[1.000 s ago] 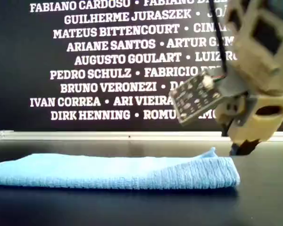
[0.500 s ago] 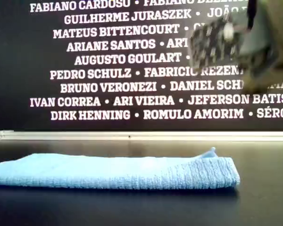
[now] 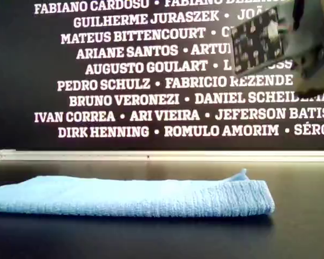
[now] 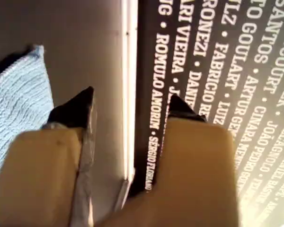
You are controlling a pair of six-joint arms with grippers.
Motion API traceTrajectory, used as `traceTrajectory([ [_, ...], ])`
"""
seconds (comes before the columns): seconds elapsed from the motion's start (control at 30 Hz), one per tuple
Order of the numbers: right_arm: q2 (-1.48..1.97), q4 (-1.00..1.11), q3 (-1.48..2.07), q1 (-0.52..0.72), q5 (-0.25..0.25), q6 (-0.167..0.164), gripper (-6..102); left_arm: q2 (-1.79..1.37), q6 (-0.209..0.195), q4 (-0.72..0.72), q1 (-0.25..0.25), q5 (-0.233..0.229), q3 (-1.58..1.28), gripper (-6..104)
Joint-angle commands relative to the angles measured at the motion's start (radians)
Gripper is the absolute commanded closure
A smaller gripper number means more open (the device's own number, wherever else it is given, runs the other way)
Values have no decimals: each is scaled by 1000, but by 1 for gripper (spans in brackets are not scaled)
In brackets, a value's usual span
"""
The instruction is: Fold a cloth
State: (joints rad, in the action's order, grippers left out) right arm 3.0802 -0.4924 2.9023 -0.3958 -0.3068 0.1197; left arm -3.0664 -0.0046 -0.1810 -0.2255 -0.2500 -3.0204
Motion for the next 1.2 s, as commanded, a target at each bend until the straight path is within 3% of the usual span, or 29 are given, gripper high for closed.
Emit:
traceTrajectory([
  [0.0, 34, 49, -18, 6, 9, -12, 39, -21, 6, 5, 9, -6, 61, 43],
  [0.07, 34, 51, -34, 6, 8, -8, 35, -21, 6, 5, 9, -6, 60, 43],
  [0.17, 34, 69, -35, 8, -8, 8, 22, -21, 6, 5, 9, -8, 61, 43],
  [0.3, 34, 80, -15, 9, -8, -9, 4, -21, 6, 5, 9, -8, 63, 43],
  [0.43, 12, 77, -15, -3, 2, -17, -4, -21, 6, 5, 9, -8, 60, 43],
  [0.57, -110, 72, -38, -9, 9, -98, -4, -21, 6, 5, 11, -8, 54, 43],
  [0.67, -380, 61, -98, -9, 14, -115, -4, -21, 6, 5, 14, 5, 52, 43],
  [0.73, -592, 54, -175, -11, 44, -115, -4, -21, 6, 5, 17, 8, 52, 43],
  [0.83, -831, 14, -296, -9, 137, -112, -4, -21, 6, 5, 18, 8, 52, 43],
  [0.97, -940, -20, -410, 5, 265, -75, -4, -21, 6, 5, 18, 5, 52, 43],
  [1.03, -974, -20, -442, 3, 296, -60, -4, -21, 6, 5, 20, 3, 52, 43],
  [1.17, -1019, -20, -506, -6, 301, -55, -4, -21, 6, 5, 20, 0, 52, 43],
])
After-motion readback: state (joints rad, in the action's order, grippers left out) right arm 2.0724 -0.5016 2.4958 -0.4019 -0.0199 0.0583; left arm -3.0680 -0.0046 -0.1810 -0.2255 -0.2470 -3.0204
